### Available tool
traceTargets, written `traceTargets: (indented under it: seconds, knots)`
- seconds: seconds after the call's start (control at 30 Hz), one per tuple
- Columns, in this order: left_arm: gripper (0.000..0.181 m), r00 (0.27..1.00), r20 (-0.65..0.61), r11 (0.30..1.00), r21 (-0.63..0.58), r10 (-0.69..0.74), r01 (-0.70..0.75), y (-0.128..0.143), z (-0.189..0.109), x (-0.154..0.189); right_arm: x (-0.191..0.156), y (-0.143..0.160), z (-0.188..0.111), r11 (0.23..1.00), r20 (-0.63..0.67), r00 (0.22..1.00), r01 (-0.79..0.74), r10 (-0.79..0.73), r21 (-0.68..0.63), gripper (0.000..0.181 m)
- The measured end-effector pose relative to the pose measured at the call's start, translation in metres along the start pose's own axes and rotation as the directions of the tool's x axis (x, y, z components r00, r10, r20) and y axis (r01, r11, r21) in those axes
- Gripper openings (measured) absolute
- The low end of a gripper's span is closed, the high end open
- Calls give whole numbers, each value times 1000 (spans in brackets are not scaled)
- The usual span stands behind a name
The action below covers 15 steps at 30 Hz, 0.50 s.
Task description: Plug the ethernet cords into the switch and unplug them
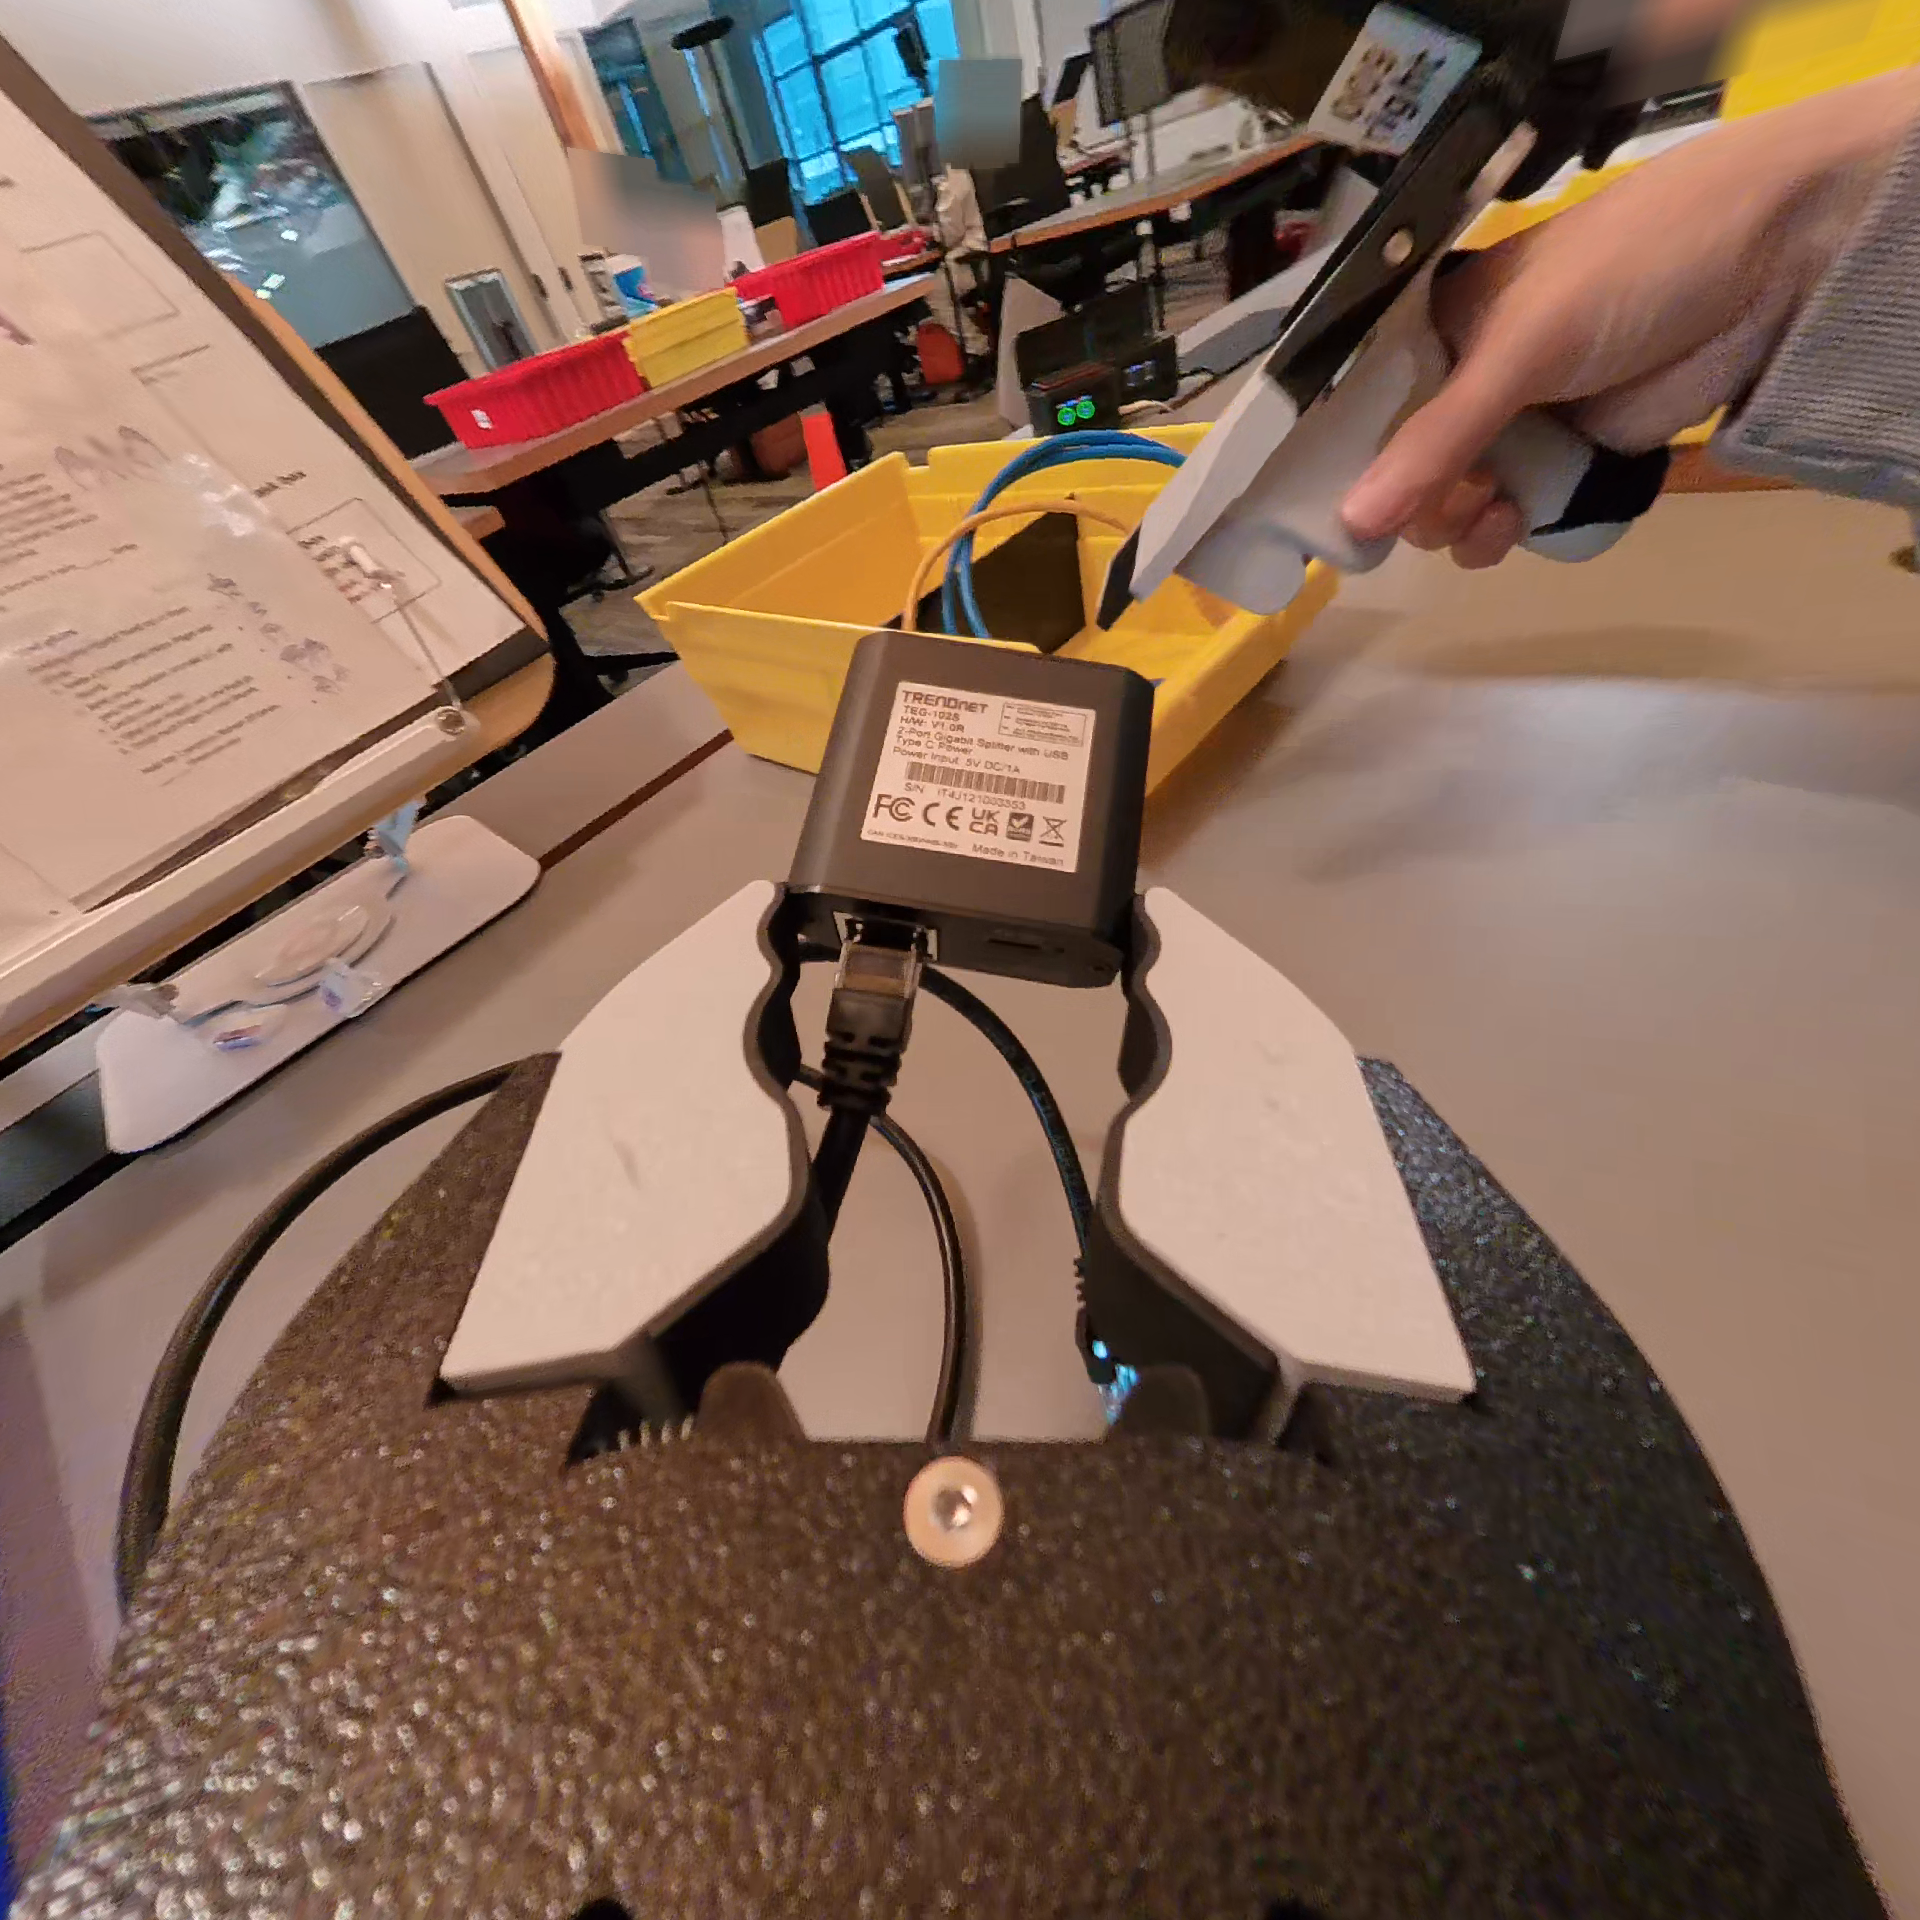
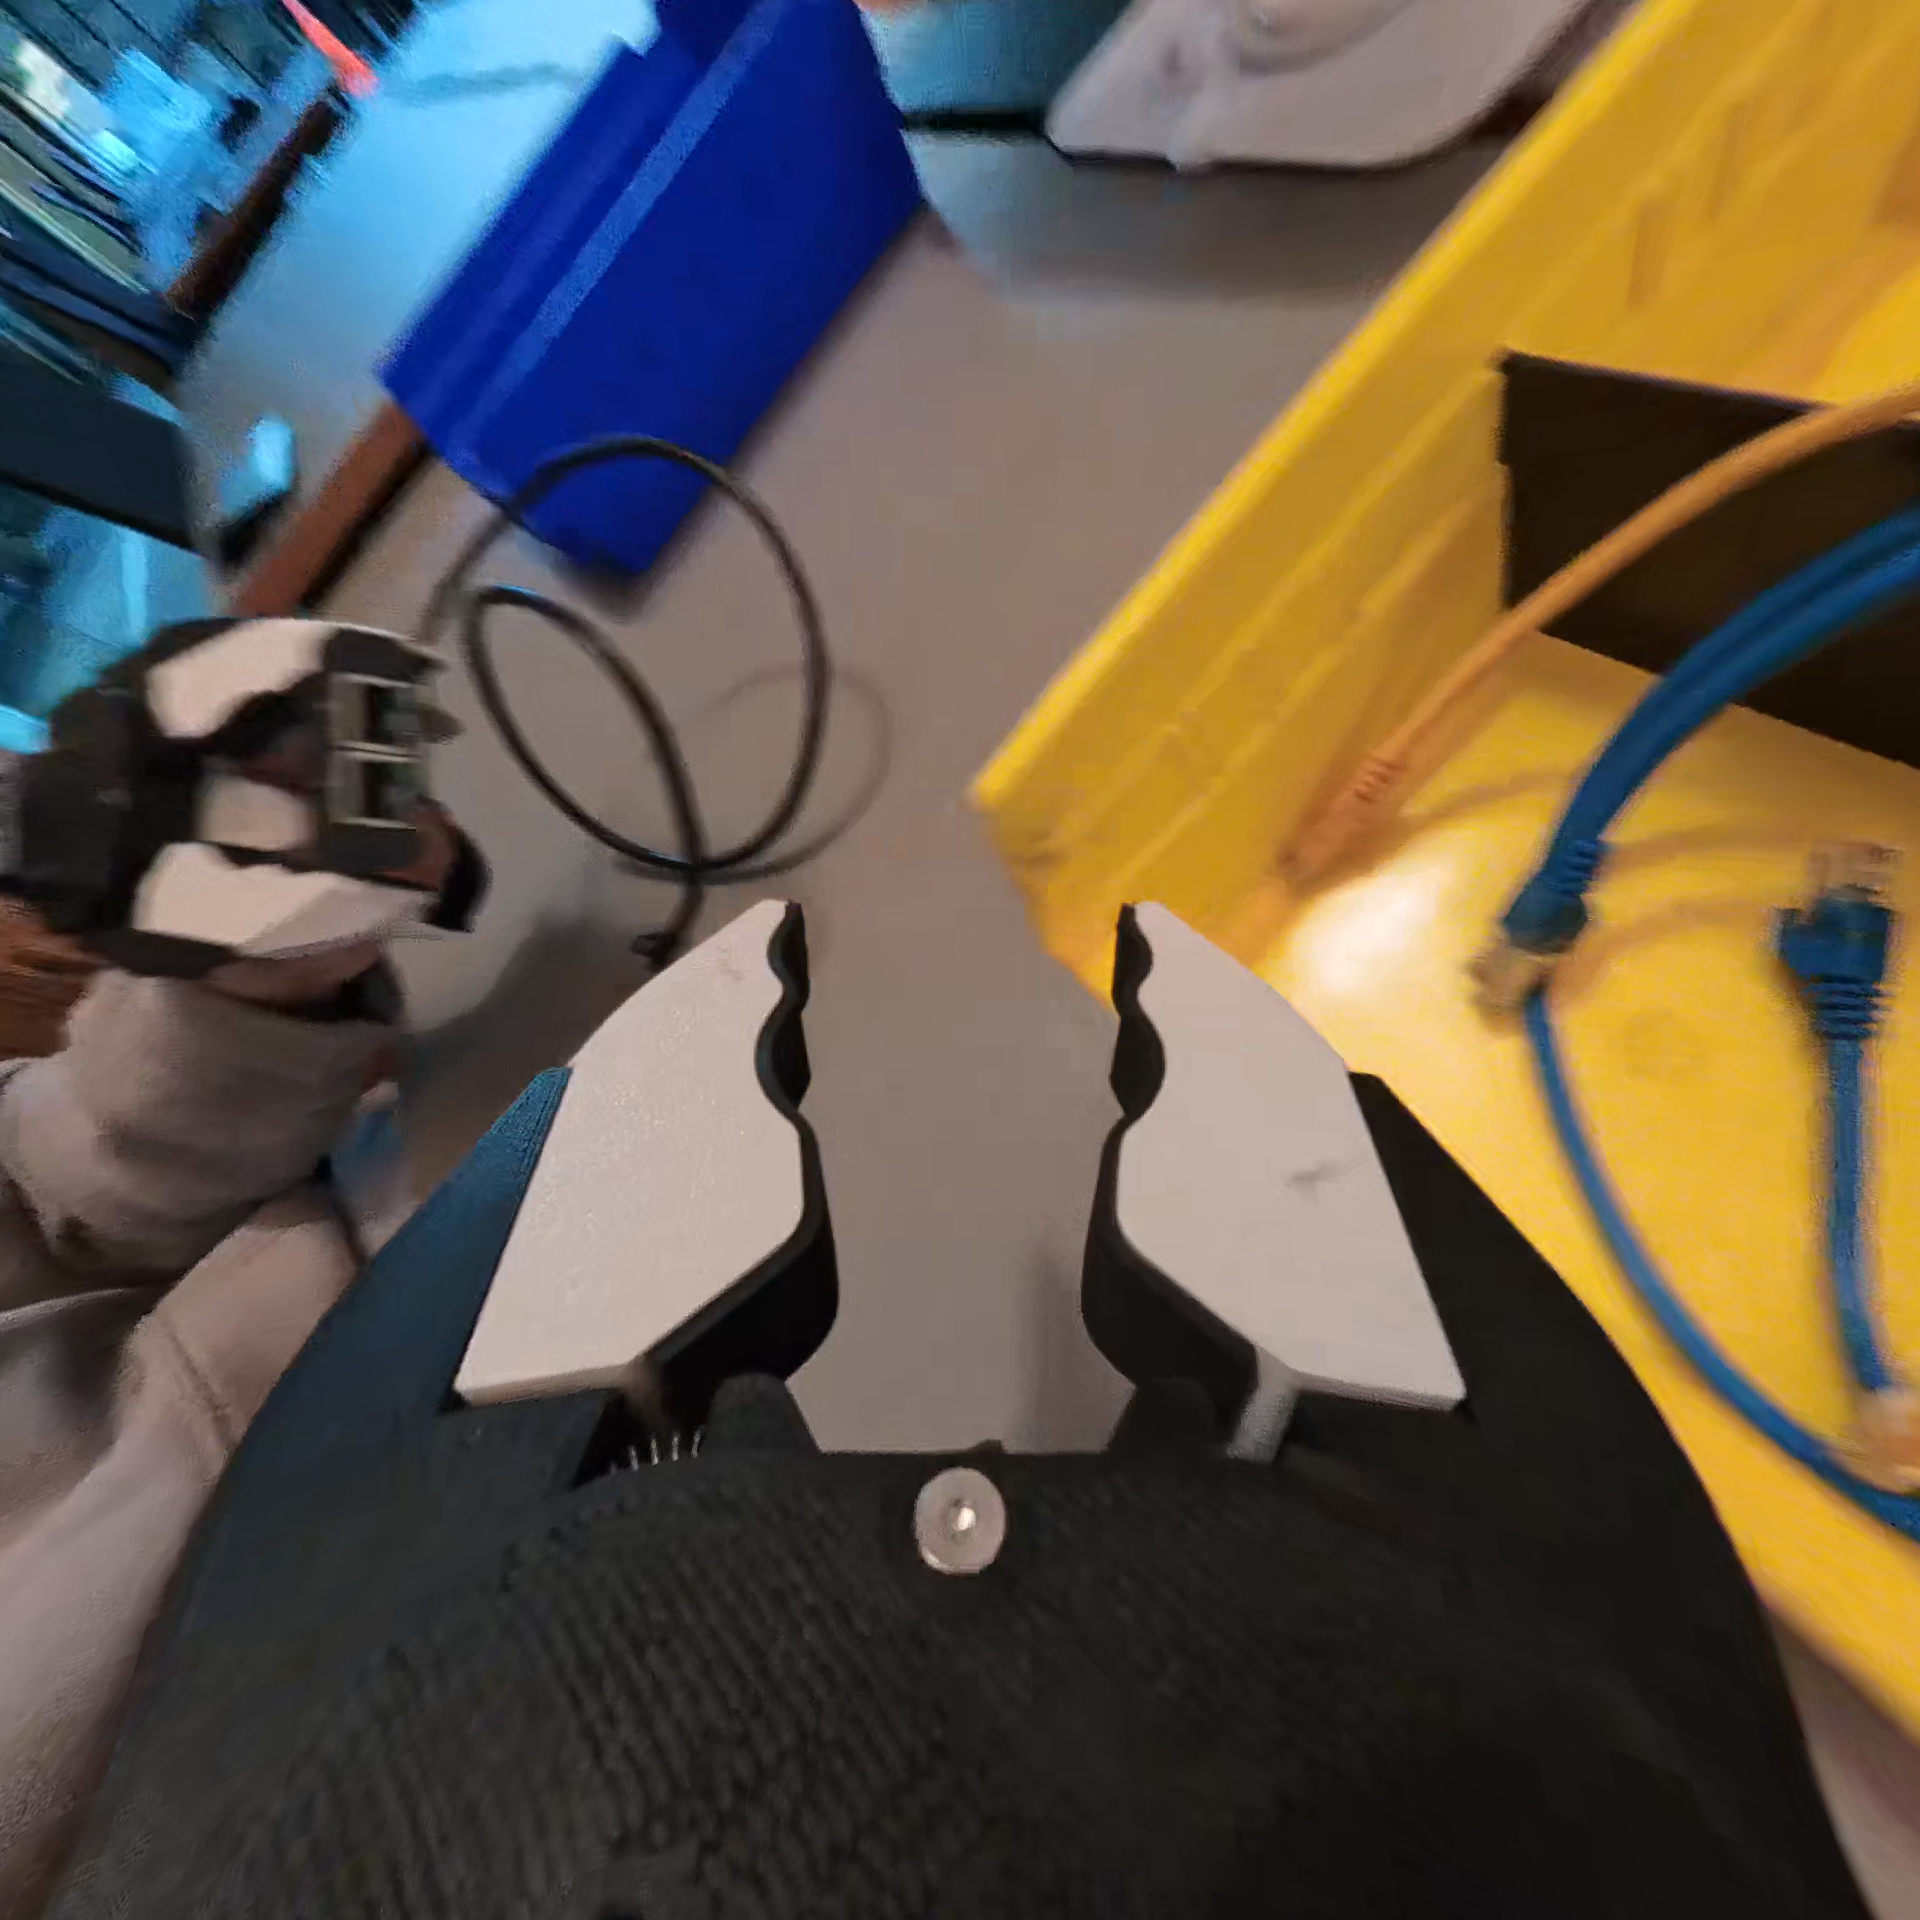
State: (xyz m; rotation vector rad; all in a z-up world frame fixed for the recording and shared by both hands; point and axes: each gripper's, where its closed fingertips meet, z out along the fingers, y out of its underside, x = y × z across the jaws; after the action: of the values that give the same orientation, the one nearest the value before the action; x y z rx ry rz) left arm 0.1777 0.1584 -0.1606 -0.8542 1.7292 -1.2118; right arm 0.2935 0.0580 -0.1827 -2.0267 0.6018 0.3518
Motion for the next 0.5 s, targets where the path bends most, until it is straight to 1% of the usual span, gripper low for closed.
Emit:
traceTargets:
  seconds: [0.03, 0.1, 0.17, 0.23, 0.27, 0.3, 0.4, 0.47, 0.5]
  knots:
    - [59, 1000, -28, 1000, -5, 0, 0, 1, 2, 2, -18, 0, -2, 999, 41, 999, 2, -4, 53, 59]
    - [59, 997, -79, 1000, -6, 2, -3, 1, 5, 7, -56, -1, -1, 983, 134, 991, -12, -13, 185, 66]
    - [59, 994, -111, 1000, -10, 6, -7, -1, 8, 8, -91, 6, 6, 968, 264, 965, -73, 7, 242, 78]
    - [59, 995, -98, 1000, -9, 22, -23, -6, 12, 7, -115, 4, 15, 930, 371, 926, -197, 71, 312, 73]
    - [59, 996, -88, 999, -6, 34, -35, -10, 13, 7, -125, 3, 19, 911, 427, 900, -246, 87, 332, 72]
    - [59, 996, -74, 999, -6, 45, -45, -13, 15, 7, -131, 2, 25, 894, 461, 881, -286, 104, 344, 67]
    - [59, 993, -42, 994, -12, 107, -108, -20, 21, 13, -142, 2, 40, 865, 531, 840, -344, 110, 366, 62]
    - [59, 990, -6, 990, -10, 138, -138, -23, 22, 14, -140, -7, 37, 810, 581, 805, -420, 124, 410, 25]
    - [59, 989, 9, 989, -9, 149, -149, -25, 23, 14, -140, -7, 36, 803, 597, 796, -419, 101, 423, 25]
